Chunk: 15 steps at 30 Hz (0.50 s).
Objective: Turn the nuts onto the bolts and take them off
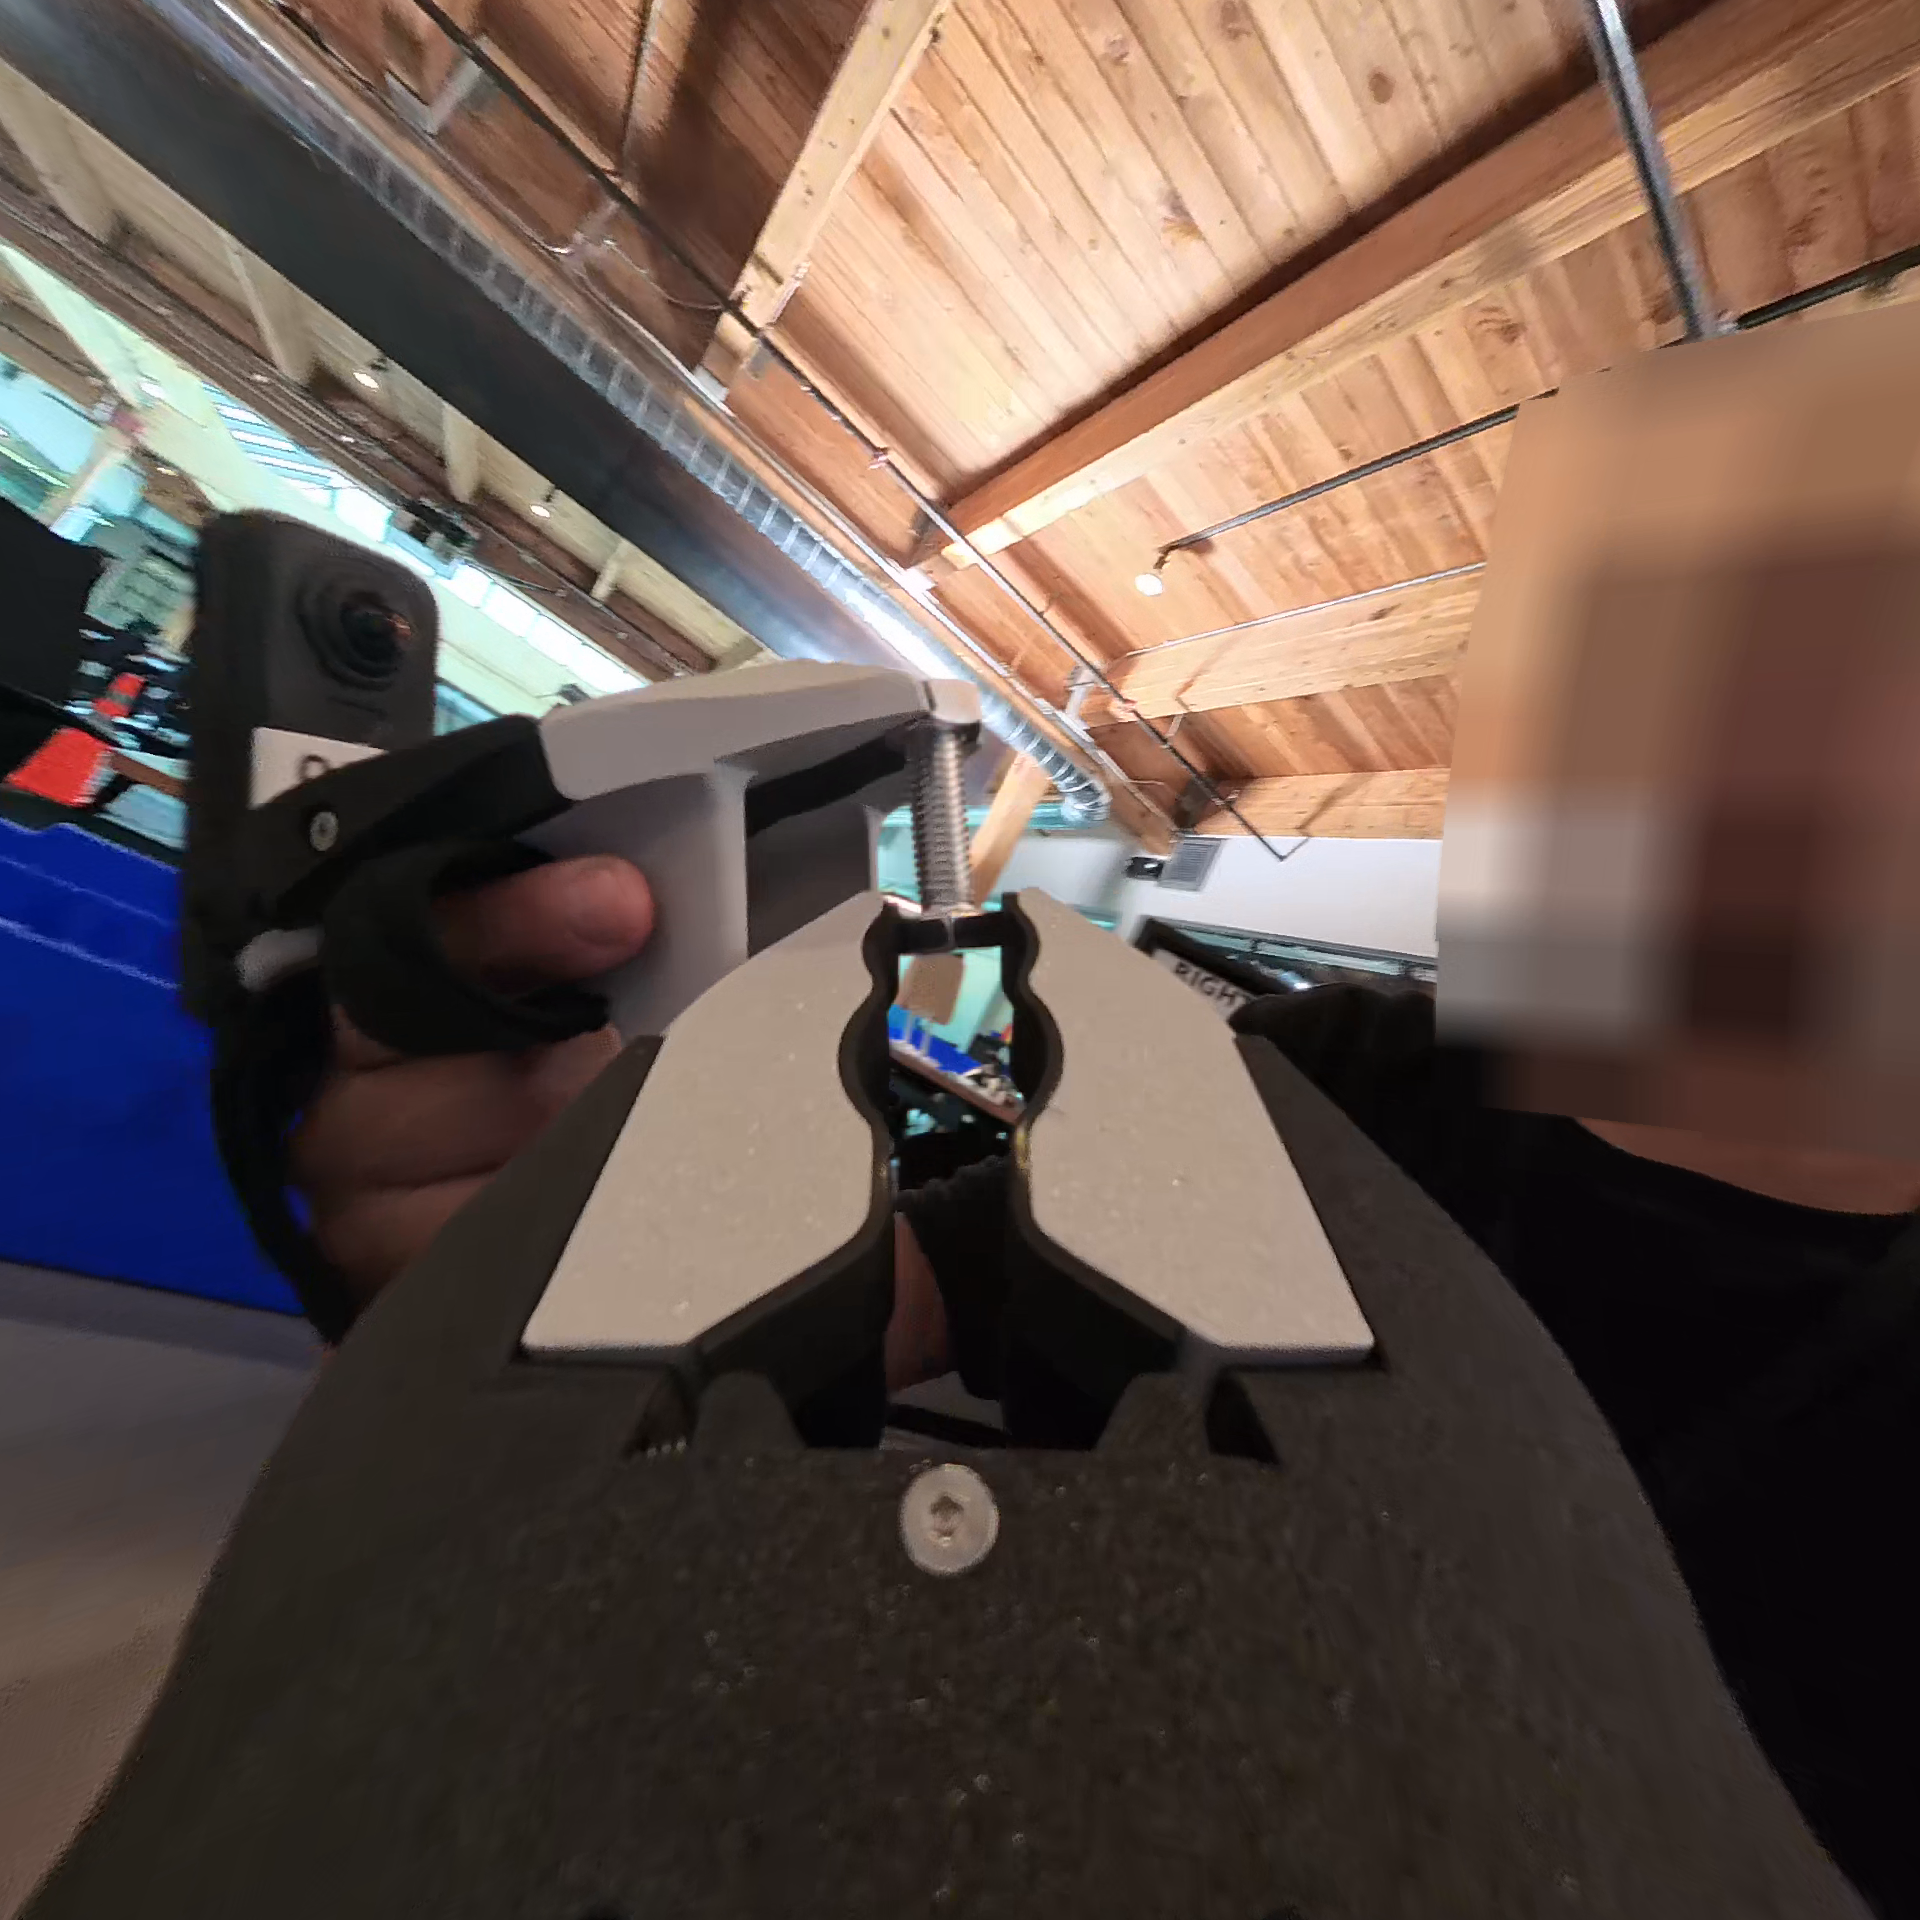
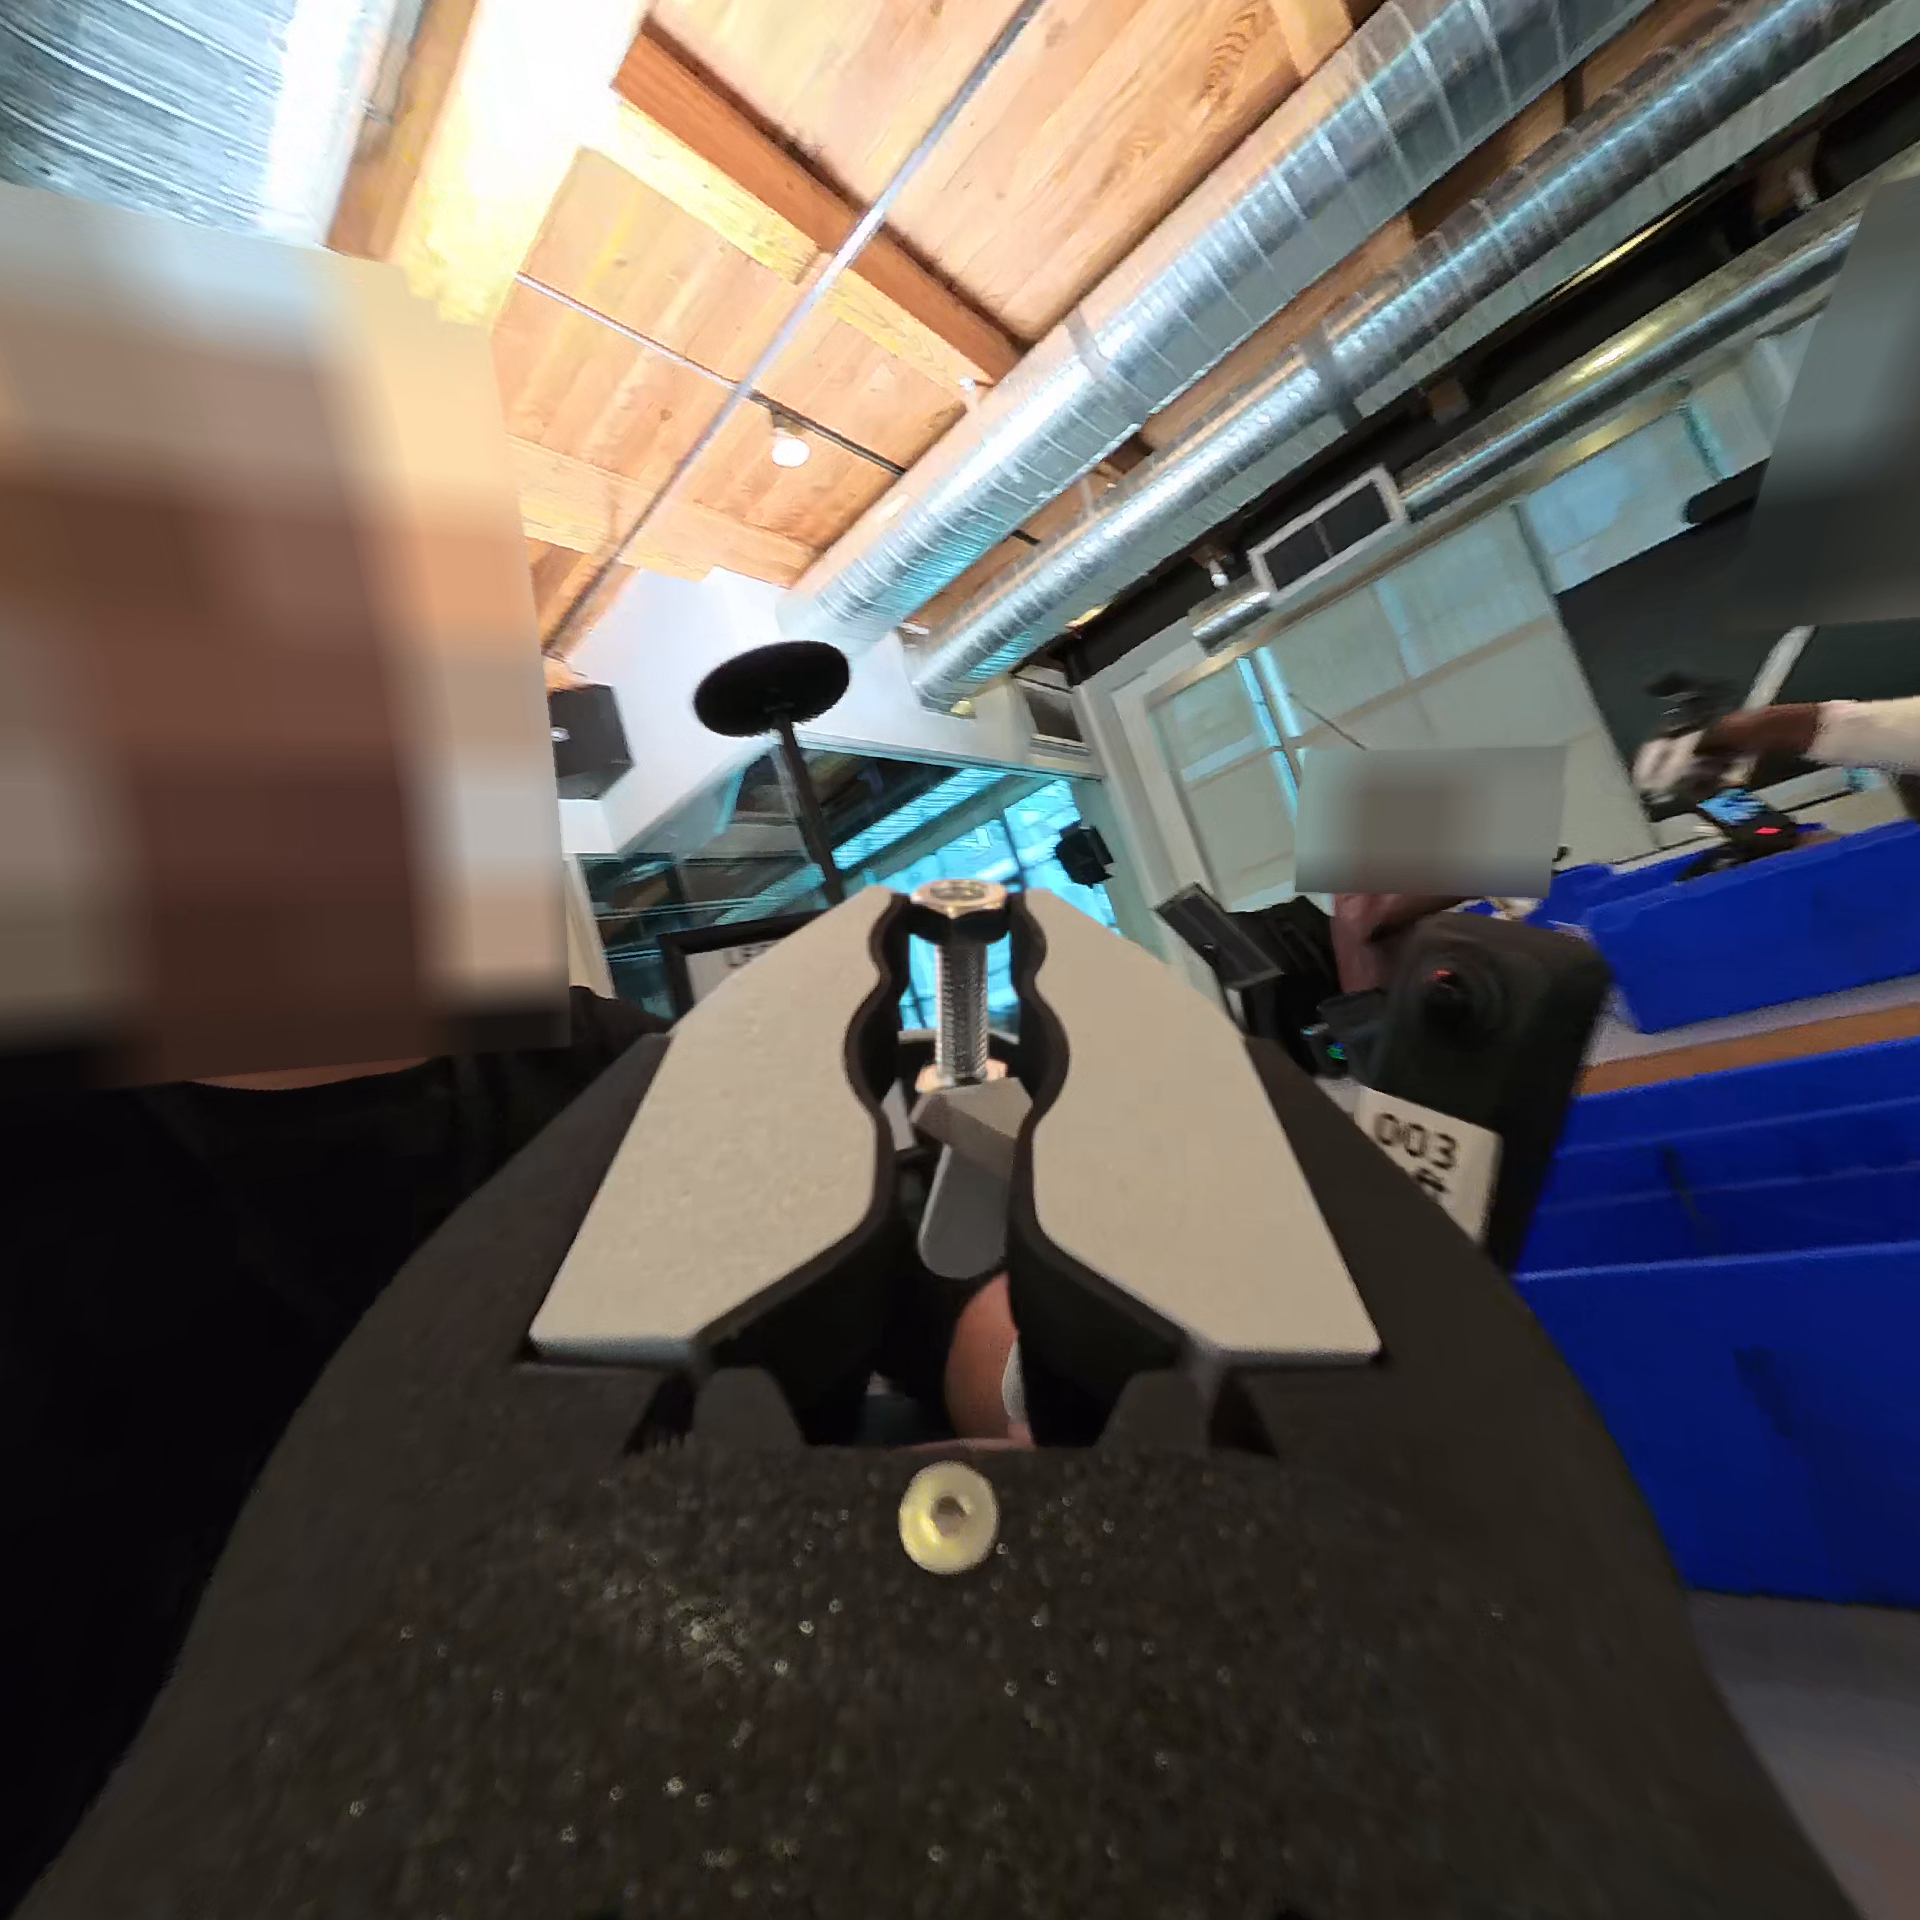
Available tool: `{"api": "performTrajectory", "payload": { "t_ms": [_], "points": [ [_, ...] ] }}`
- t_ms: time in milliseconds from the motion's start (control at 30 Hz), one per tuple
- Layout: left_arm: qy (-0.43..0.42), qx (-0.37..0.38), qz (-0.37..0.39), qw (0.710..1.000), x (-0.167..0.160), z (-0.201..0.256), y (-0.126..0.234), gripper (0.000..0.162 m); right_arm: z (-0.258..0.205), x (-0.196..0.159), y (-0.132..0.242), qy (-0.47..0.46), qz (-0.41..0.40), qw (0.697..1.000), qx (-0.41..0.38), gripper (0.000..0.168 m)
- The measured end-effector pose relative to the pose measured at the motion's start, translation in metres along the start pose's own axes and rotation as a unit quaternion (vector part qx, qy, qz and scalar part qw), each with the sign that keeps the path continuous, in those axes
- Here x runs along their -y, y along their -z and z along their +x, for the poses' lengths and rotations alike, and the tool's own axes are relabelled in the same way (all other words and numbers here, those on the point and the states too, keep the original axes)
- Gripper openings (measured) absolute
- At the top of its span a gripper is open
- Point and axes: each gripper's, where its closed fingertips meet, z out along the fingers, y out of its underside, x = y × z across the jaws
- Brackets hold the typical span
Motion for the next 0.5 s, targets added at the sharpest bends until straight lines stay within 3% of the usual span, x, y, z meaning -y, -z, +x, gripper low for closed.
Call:
{"api": "performTrajectory", "payload": {
  "t_ms": [300,400,500],
  "points": [
    [-0.117,0.195,-0.034,0.973,0.009,-0.037,0.019,0.017,0.034,0.003,0.021,0.093,-0.048,0.977,-0.187,0.017],
    [-0.175,0.271,-0.065,0.944,0.008,-0.051,0.026,0.017,0.043,0.002,0.029,0.091,-0.047,0.966,-0.238,0.017],
    [-0.245,0.353,-0.101,0.898,0.010,-0.064,0.037,0.017,0.054,0.000,0.033,0.090,-0.056,0.951,-0.289,0.017]
  ]
}}
